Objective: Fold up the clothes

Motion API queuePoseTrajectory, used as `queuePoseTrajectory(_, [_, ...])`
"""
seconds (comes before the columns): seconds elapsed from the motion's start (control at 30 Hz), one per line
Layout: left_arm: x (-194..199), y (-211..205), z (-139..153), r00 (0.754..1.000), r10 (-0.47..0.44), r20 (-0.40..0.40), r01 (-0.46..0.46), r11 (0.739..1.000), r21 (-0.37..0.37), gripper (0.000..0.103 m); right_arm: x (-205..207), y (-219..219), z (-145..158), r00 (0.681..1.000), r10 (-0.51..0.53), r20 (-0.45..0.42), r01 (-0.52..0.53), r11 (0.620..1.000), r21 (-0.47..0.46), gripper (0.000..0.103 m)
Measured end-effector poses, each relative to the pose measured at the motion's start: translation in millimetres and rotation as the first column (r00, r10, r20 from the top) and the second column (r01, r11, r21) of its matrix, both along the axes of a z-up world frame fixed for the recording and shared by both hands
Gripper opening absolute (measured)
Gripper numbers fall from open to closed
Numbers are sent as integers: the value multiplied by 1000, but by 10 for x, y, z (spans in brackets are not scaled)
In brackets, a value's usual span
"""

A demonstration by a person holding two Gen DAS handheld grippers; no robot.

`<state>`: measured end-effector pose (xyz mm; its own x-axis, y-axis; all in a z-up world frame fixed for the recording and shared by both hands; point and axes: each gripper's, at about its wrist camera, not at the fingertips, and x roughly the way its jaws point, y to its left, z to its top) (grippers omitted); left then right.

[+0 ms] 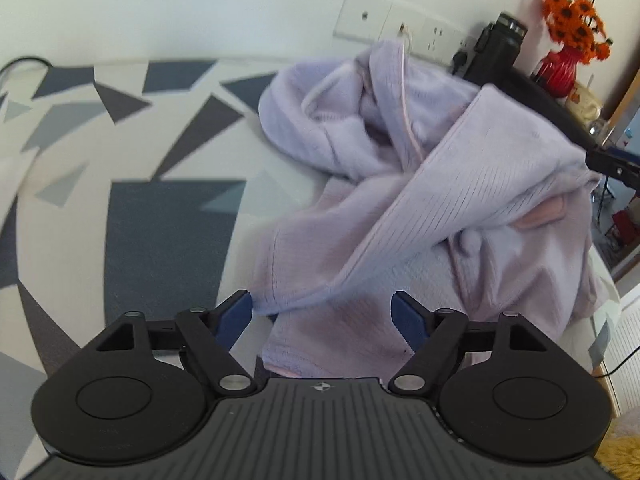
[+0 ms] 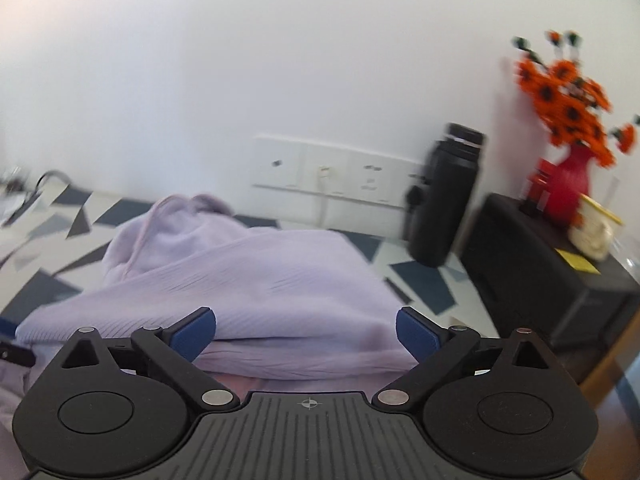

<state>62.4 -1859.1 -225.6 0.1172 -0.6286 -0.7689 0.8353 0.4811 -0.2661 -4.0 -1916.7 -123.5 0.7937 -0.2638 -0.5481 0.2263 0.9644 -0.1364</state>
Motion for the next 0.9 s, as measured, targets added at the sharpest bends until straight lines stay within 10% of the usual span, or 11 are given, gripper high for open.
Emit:
queuePoseTrajectory(0.17, [-120,-42,-87,1000,-22,2,22,1000,16,76,301,155,-262,992,86,-91,-89,996,-26,94])
queuePoseTrajectory(0.27, [-123,-29,-80,1000,-3,-12,4,1000,6,59,336,187,-322,991,88,-104,-94,994,-53,70])
queuePoseTrajectory(0.37, [-84,11,-22,999,-7,-43,6,1000,-30,15,258,3,-256,998,31,-52,-31,1000,-1,13])
queuePoseTrajectory(0.43, [-83,40,35,999,-3,-39,1,999,-51,13,174,-147,-185,1000,-6,0,6,998,61,6])
queuePoseTrajectory(0.53, [-28,143,167,997,62,-56,-67,992,-109,13,-47,-413,9,984,-127,127,108,983,151,0])
queuePoseTrajectory(0.7, [114,423,443,985,163,-64,-172,967,-189,13,-486,-998,278,850,-463,252,391,874,288,0])
queuePoseTrajectory(0.8, [67,465,530,991,131,-39,-136,974,-181,13,-472,-1084,241,912,-373,173,322,910,263,4])
queuePoseTrajectory(0.9, [-26,405,519,995,103,-9,-104,984,-147,13,-280,-702,157,977,-167,135,142,974,179,36])
